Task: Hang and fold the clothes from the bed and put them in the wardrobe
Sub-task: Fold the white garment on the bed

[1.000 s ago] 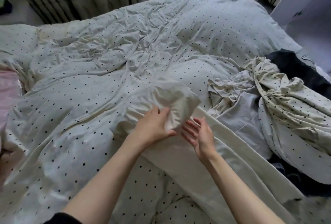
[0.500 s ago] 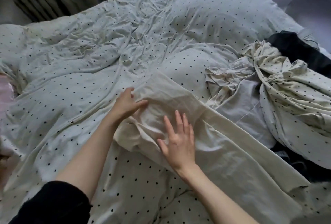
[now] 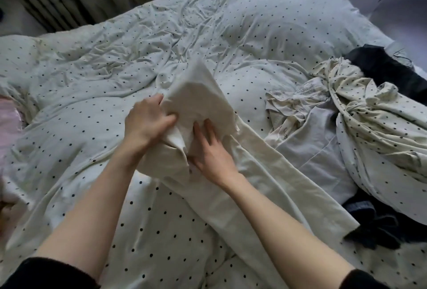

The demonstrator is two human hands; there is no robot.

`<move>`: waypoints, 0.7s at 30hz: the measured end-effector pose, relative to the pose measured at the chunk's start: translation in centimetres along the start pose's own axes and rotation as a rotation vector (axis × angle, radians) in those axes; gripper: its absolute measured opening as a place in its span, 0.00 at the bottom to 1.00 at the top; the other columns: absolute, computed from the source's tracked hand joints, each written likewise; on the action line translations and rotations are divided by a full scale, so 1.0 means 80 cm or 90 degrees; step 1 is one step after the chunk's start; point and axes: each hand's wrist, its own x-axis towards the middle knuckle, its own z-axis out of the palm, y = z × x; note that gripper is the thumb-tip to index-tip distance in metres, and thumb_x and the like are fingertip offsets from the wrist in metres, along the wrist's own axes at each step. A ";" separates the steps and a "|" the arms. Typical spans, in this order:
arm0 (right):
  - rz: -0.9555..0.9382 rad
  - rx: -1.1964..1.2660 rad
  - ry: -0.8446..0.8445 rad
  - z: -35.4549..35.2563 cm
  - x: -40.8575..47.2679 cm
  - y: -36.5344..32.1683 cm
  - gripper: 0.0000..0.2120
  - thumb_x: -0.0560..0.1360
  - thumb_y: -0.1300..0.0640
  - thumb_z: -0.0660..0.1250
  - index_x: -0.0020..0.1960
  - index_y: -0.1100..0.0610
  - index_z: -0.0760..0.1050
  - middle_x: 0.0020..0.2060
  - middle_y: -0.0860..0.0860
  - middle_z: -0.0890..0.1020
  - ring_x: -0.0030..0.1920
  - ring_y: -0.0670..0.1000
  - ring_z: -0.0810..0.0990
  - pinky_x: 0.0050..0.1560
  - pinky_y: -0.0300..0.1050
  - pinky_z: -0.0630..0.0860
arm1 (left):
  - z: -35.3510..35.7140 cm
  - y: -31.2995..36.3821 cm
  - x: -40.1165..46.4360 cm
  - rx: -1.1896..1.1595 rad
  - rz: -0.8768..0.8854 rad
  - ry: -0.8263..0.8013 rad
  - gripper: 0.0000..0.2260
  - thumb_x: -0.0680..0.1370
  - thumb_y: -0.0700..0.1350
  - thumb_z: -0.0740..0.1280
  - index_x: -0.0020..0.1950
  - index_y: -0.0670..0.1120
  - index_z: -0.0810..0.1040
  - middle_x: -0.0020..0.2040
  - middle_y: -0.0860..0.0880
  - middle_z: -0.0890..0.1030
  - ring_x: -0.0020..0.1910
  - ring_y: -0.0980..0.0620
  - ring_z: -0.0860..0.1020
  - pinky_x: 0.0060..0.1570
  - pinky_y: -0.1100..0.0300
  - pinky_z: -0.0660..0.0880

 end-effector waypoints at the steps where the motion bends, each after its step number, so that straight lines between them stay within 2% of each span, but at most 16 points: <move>1: -0.015 -0.009 0.005 -0.010 0.009 -0.004 0.37 0.77 0.52 0.63 0.77 0.48 0.44 0.77 0.52 0.44 0.76 0.56 0.51 0.68 0.54 0.63 | -0.006 0.009 0.001 0.033 0.021 0.049 0.12 0.67 0.50 0.68 0.45 0.44 0.76 0.46 0.41 0.80 0.47 0.39 0.77 0.41 0.51 0.69; 3: -0.008 0.013 0.035 -0.027 0.009 -0.003 0.30 0.78 0.56 0.60 0.76 0.51 0.54 0.77 0.51 0.51 0.74 0.55 0.57 0.68 0.50 0.61 | -0.005 0.029 -0.007 0.099 0.069 0.094 0.08 0.72 0.46 0.68 0.49 0.45 0.75 0.50 0.42 0.79 0.50 0.38 0.76 0.41 0.52 0.67; 6: 0.115 0.218 0.149 -0.034 -0.037 0.023 0.17 0.78 0.63 0.58 0.66 0.59 0.72 0.68 0.55 0.71 0.68 0.55 0.70 0.66 0.39 0.62 | 0.030 0.051 -0.049 0.151 0.122 0.030 0.09 0.75 0.45 0.66 0.54 0.47 0.72 0.54 0.46 0.76 0.53 0.42 0.75 0.40 0.55 0.62; 7: 0.175 0.282 0.188 -0.032 -0.058 0.034 0.15 0.79 0.63 0.58 0.63 0.60 0.75 0.63 0.55 0.77 0.64 0.55 0.75 0.65 0.40 0.66 | 0.046 0.055 -0.065 0.157 0.141 0.002 0.10 0.75 0.44 0.65 0.55 0.48 0.71 0.54 0.48 0.75 0.53 0.44 0.74 0.40 0.56 0.61; 9: 0.269 0.341 0.225 -0.028 -0.096 0.059 0.13 0.79 0.63 0.58 0.59 0.59 0.77 0.56 0.56 0.81 0.58 0.56 0.78 0.62 0.50 0.71 | 0.075 0.062 -0.095 0.196 0.187 -0.055 0.12 0.74 0.42 0.64 0.56 0.49 0.69 0.54 0.49 0.73 0.54 0.45 0.73 0.42 0.55 0.63; 12: 0.325 0.248 0.218 -0.016 -0.141 0.086 0.11 0.79 0.61 0.61 0.59 0.59 0.77 0.55 0.56 0.81 0.58 0.56 0.77 0.58 0.47 0.70 | 0.107 0.060 -0.127 0.254 0.216 -0.143 0.16 0.72 0.40 0.62 0.58 0.48 0.66 0.56 0.49 0.69 0.55 0.46 0.70 0.46 0.55 0.66; 14: 0.353 0.063 0.197 -0.007 -0.158 0.095 0.14 0.77 0.55 0.64 0.62 0.57 0.74 0.56 0.54 0.78 0.59 0.56 0.74 0.57 0.47 0.67 | 0.115 0.053 -0.136 0.278 0.202 -0.150 0.15 0.72 0.41 0.62 0.58 0.48 0.67 0.56 0.49 0.70 0.56 0.47 0.70 0.48 0.56 0.67; 16: 0.376 -0.113 0.152 -0.003 -0.168 0.100 0.20 0.76 0.49 0.65 0.65 0.53 0.69 0.59 0.52 0.73 0.61 0.54 0.69 0.57 0.50 0.65 | 0.112 0.045 -0.136 0.263 0.180 -0.104 0.13 0.73 0.41 0.63 0.57 0.48 0.69 0.54 0.48 0.72 0.54 0.47 0.71 0.45 0.57 0.66; 17: 0.389 -0.145 0.136 -0.005 -0.168 0.102 0.20 0.76 0.47 0.64 0.66 0.51 0.68 0.60 0.51 0.71 0.62 0.54 0.68 0.57 0.51 0.64 | 0.106 0.042 -0.132 0.230 0.160 -0.072 0.13 0.73 0.40 0.64 0.56 0.47 0.70 0.53 0.47 0.74 0.52 0.46 0.73 0.43 0.57 0.64; 21: 0.397 -0.139 0.104 -0.025 -0.157 0.110 0.10 0.78 0.53 0.58 0.57 0.54 0.72 0.58 0.52 0.75 0.61 0.54 0.70 0.57 0.48 0.65 | 0.070 0.043 -0.099 0.117 0.065 0.045 0.13 0.72 0.37 0.65 0.56 0.43 0.75 0.53 0.41 0.77 0.52 0.39 0.75 0.42 0.52 0.66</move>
